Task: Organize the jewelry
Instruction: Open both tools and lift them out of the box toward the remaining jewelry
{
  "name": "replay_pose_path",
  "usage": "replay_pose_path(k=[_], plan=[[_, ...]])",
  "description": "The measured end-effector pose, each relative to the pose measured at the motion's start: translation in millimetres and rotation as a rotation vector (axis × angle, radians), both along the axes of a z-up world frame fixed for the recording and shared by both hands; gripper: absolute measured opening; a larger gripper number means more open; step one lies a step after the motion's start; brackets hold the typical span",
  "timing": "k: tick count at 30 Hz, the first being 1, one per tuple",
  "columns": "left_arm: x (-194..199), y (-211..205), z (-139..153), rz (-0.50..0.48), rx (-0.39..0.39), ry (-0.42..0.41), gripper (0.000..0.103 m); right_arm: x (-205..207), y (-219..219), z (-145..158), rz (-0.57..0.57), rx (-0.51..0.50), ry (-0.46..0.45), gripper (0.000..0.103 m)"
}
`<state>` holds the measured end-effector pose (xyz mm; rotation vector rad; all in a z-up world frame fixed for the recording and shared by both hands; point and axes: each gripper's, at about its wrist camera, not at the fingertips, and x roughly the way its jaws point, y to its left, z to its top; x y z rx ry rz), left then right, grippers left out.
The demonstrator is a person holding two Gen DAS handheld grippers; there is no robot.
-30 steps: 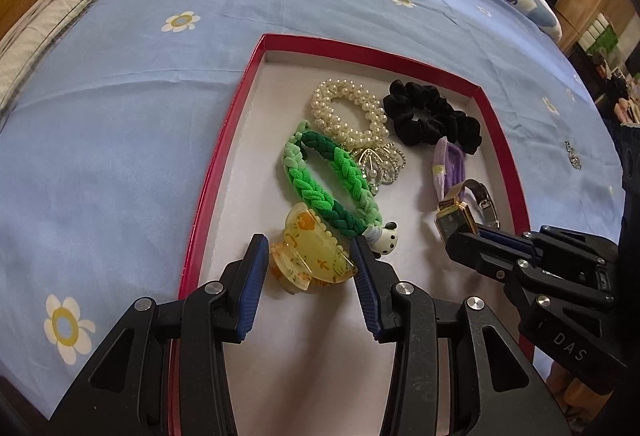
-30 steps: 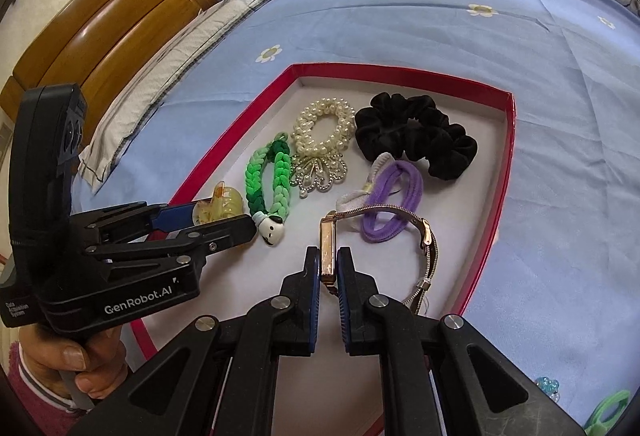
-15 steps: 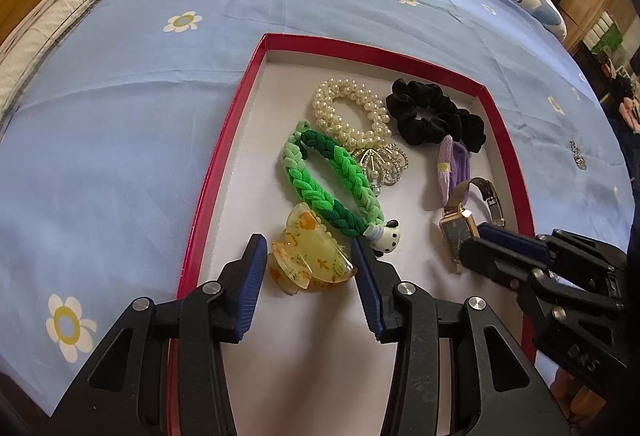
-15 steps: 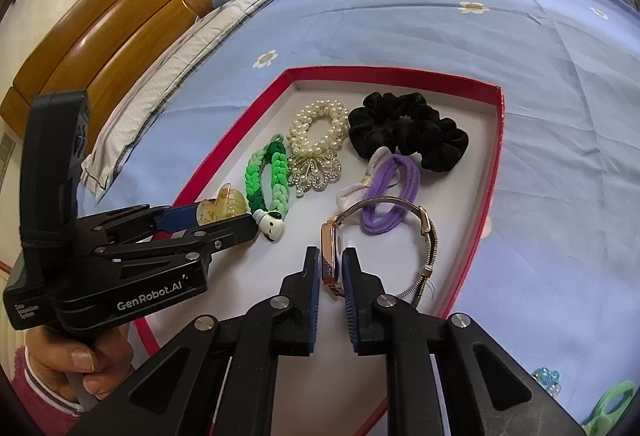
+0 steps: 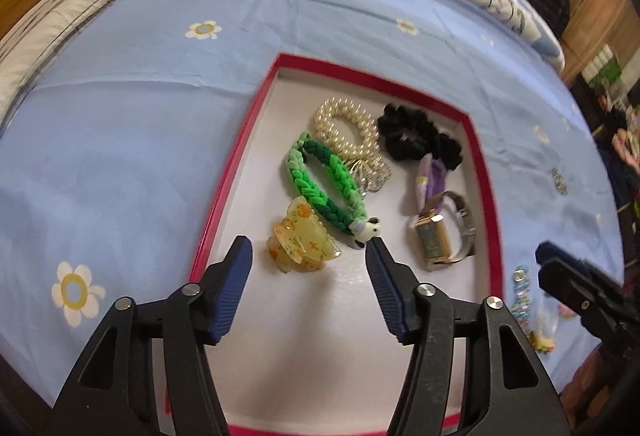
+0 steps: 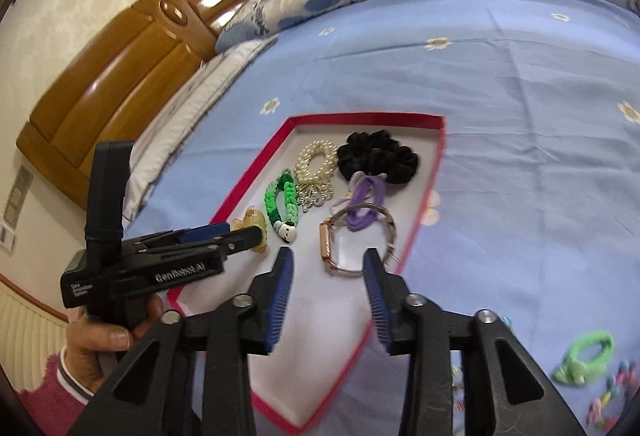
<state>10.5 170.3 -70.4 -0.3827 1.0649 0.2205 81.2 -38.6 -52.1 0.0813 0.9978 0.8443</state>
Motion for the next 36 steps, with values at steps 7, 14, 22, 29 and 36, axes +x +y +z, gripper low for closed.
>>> replay_pose_path(k=[7, 14, 22, 29, 36], plan=[[-13.3, -6.0, 18.7, 0.034, -0.034, -0.048, 0.064, -4.8, -55.9, 2.0, -0.109, 0.024, 0.023, 0.049], [-25.1, -23.9, 31.1, 0.028, -0.046, -0.071, 0.068, -7.5, -123.0, 4.1, -0.238, 0.028, 0.022, 0.053], [-29.0, -54.6, 33.6, -0.027, -0.068, -0.074, 0.068, -19.7, -191.8, 2.6, -0.386, 0.042, 0.027, 0.055], [-27.8, -87.9, 36.0, -0.098, -0.041, -0.066, 0.068, -28.8, -228.0, -4.8, -0.465, 0.037, 0.039, 0.056], [-22.8, -118.2, 36.0, -0.176, -0.036, -0.055, 0.068, -37.0, -249.6, -12.0, -0.512, 0.023, 0.037, 0.056]])
